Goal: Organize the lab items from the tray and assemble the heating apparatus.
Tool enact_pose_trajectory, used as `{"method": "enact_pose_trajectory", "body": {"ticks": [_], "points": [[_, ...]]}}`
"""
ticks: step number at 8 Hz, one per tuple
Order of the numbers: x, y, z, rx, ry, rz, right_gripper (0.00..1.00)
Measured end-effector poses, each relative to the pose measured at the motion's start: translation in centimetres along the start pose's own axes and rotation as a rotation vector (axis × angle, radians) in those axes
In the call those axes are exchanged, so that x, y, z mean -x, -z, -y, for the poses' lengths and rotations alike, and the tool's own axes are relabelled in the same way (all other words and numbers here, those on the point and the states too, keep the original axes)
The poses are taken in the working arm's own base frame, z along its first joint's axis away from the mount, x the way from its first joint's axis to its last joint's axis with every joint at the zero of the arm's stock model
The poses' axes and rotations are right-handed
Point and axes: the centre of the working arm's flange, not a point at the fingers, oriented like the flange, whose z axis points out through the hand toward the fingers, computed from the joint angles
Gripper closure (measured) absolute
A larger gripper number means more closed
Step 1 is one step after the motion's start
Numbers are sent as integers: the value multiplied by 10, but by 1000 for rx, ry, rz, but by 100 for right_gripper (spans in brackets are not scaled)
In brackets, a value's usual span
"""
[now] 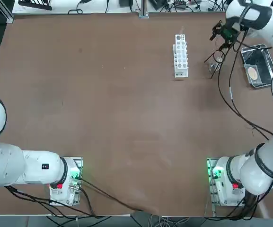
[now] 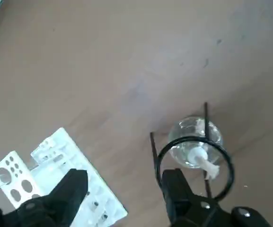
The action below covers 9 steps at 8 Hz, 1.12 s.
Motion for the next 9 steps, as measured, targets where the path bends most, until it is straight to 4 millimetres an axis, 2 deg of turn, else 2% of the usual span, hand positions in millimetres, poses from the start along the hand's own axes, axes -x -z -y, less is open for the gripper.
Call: {"method": "enact_pose_trajectory", "body": {"ticks": [2, 4, 5, 7, 8, 9], "points": [[-18, 24, -22, 70, 66, -17, 4], [-39, 38, -64, 169, 202, -15, 4], [-53, 43, -91, 224, 281, -11, 5], [-83, 41, -155, 373, 421, -2, 8], [-94, 32, -179, 423, 485, 2, 9], [-100, 13, -195, 458, 562, 8, 11]]}}
